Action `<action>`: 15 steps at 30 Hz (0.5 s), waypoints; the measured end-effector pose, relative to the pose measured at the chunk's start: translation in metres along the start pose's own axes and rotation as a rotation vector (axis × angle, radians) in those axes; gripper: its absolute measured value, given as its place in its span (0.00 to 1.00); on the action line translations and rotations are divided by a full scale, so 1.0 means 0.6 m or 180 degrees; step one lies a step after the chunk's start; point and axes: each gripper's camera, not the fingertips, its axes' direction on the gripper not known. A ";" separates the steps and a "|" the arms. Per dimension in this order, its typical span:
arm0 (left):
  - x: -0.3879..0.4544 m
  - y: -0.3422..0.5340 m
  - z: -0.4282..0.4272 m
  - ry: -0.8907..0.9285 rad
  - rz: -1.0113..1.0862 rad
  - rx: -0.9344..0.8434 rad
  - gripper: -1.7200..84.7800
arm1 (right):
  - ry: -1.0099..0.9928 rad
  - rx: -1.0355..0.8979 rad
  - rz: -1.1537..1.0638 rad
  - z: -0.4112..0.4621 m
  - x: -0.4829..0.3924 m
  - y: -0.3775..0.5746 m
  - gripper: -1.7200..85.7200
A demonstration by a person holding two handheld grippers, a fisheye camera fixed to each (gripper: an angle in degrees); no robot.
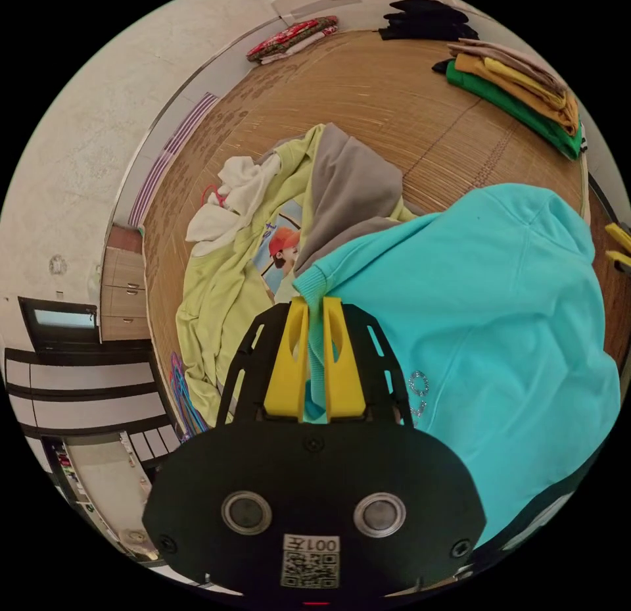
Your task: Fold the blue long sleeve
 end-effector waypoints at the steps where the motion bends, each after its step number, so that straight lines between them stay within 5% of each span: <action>1: 0.009 -0.008 0.005 -0.0022 0.0031 -0.0015 0.07 | -0.0199 -0.0067 0.0003 0.022 -0.002 0.019 0.15; 9: 0.034 -0.027 0.003 0.0052 0.0081 0.0067 0.07 | -0.0777 -0.0294 0.0151 0.182 0.021 0.013 0.18; 15: 0.050 -0.038 -0.004 0.0058 0.0191 0.0090 0.07 | -0.1336 -0.0163 0.0159 0.185 0.064 -0.002 0.06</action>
